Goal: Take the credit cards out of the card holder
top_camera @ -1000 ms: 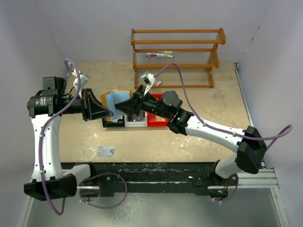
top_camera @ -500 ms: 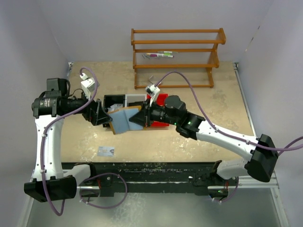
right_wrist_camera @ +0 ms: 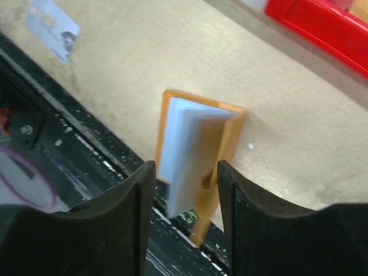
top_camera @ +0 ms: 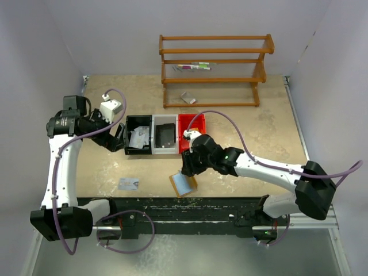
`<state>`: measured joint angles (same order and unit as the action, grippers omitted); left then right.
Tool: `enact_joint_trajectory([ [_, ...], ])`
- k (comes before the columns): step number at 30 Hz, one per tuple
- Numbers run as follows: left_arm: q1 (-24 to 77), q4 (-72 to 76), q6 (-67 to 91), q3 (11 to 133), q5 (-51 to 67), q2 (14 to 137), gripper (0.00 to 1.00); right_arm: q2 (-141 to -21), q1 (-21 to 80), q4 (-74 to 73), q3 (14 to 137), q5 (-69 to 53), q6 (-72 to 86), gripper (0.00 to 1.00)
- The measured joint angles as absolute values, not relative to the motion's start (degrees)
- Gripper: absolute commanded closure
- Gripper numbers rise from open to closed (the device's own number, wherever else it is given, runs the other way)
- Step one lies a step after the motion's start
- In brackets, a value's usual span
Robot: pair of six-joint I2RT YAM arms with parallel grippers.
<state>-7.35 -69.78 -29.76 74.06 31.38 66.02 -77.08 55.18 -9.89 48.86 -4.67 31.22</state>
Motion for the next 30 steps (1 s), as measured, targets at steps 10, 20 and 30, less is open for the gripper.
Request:
enact_joint_trajectory([
  [10,-8.5,-60.6,-26.2,74.0,25.9,66.1,0.01,-71.5,50.8,-18.3,48.9,9.6,34.3,0.17],
  [20,-12.0,-40.8,-17.0,67.0,24.4,65.3,0.01,-55.3,24.9,-18.8,49.6,17.8,38.0,0.15],
  [30,-12.3,-22.7,-12.3,47.8,24.2,60.3,0.01,-50.3,18.4,-10.7,38.0,36.7,39.6,0.00],
])
